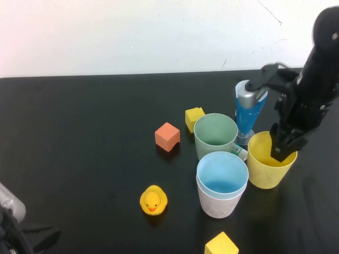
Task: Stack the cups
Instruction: Pick up the yellow cup, then place the yellow cup on the green cup
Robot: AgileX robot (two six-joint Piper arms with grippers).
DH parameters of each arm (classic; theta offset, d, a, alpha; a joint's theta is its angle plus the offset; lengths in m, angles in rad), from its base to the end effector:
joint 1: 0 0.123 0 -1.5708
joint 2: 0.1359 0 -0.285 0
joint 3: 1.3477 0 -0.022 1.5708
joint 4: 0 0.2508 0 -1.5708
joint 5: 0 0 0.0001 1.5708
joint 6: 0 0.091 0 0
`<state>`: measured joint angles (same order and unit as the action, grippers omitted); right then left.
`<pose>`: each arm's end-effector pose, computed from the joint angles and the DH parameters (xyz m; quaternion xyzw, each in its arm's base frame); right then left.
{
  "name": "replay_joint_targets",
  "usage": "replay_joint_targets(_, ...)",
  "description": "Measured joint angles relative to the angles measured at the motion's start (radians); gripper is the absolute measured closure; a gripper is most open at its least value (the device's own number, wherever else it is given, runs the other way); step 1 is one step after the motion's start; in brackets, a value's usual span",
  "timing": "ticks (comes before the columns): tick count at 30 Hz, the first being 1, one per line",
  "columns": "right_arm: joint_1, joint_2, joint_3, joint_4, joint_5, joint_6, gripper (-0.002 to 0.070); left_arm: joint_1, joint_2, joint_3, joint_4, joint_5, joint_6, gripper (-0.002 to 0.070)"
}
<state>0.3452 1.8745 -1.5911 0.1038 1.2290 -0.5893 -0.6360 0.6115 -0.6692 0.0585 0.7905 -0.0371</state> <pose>0.3591 0.1386 0.2640 -0.4363 0.8955 0.0408 0.0782 0.0896 -0.0614 0.3200 0.2726 0.8520 -0.1211 0.4302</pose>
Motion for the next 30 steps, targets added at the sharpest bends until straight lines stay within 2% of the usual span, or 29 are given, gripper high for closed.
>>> replay_joint_targets(3, 0.000, 0.031, 0.000, 0.000, -0.002, 0.002, 0.0464, 0.000, 0.000, 0.000, 0.000, 0.000, -0.012, 0.0676)
replay_joint_targets(5, 0.000, 0.035, 0.000, 0.000, -0.004, 0.002, 0.0575, 0.000, 0.000, 0.000, 0.000, 0.000, -0.019, 0.0676)
replay_joint_targets(8, 0.000, 0.028, -0.016, -0.002, -0.004, 0.002, 0.0647, 0.000, 0.000, 0.000, 0.000, 0.009, -0.023, 0.0676)
replay_joint_targets(21, 0.000, -0.268, -0.126, 0.010, 0.013, 0.014, 0.0660, 0.000, 0.000, 0.000, 0.000, 0.044, -0.023, 0.0676)
replay_joint_targets(30, 0.065, -0.208, -0.267, 0.089, 0.017, -0.023, 0.0660, 0.000, 0.000, 0.000, 0.000, 0.044, -0.023, 0.0676)
